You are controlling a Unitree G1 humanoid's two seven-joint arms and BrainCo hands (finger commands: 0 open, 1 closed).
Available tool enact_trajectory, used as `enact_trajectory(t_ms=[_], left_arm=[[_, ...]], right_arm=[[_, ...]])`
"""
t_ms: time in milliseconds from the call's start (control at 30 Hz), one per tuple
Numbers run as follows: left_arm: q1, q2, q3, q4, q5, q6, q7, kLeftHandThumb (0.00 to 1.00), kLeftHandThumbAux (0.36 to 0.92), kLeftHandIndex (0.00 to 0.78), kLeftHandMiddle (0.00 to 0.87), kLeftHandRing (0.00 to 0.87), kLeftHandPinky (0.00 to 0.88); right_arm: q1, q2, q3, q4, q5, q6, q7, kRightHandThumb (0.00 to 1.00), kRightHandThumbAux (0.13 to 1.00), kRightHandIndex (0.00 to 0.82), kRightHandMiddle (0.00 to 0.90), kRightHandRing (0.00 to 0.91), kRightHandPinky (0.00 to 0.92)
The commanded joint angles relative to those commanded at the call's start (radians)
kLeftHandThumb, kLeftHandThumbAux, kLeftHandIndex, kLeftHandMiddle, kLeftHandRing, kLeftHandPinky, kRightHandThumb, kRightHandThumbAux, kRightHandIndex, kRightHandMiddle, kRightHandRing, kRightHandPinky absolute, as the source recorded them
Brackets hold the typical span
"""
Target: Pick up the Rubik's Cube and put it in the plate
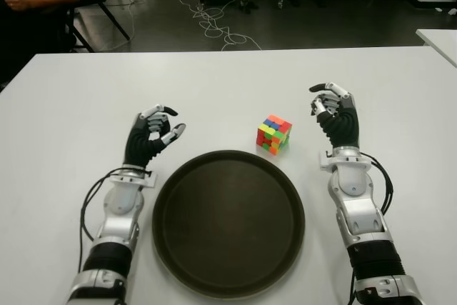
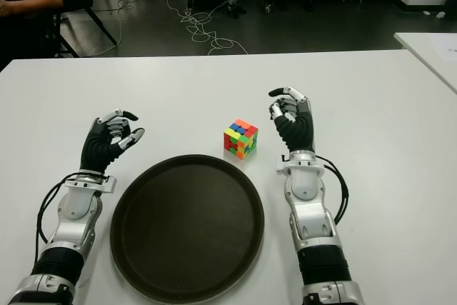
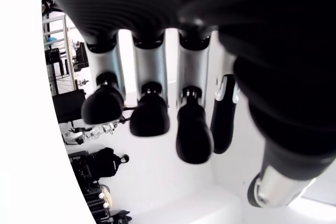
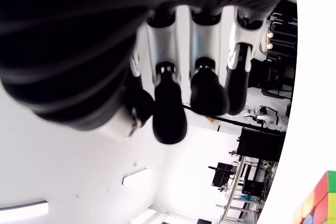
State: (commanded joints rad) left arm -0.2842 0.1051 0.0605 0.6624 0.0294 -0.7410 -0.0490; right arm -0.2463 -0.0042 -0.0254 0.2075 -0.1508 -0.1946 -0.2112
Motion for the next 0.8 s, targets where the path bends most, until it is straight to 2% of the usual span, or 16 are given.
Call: enact_trajectory(t_ms=[567,700,800], left_arm=[[0.003,-0.003,-0.003,-0.010,-0.026,0.029,-0.027,0.712,0.699,0.439,0.764,0.782,0.776],[0.006,-0.005,0.000,-0.029,-0.040,0.069,-0.037,0.711,0.699,0.439,0.764,0.782,0.776],[0.014,-0.008,0.002,-0.063,-0.061,0.140,-0.049,0.711,0.699,0.439,0.764,0.780,0.773]], right_arm=[[0.012,-0.003,-0.001,-0.022,0.009,0.024,0.014,0.713,0.711,0.442,0.807,0.801,0.784],[0.011,0.000,-0.003,-0.020,0.012,0.025,0.013,0.713,0.712,0.442,0.807,0.802,0.787],[0.010,0.002,-0.004,-0.016,0.011,0.019,0.010,0.713,0.712,0.442,0.807,0.805,0.789]])
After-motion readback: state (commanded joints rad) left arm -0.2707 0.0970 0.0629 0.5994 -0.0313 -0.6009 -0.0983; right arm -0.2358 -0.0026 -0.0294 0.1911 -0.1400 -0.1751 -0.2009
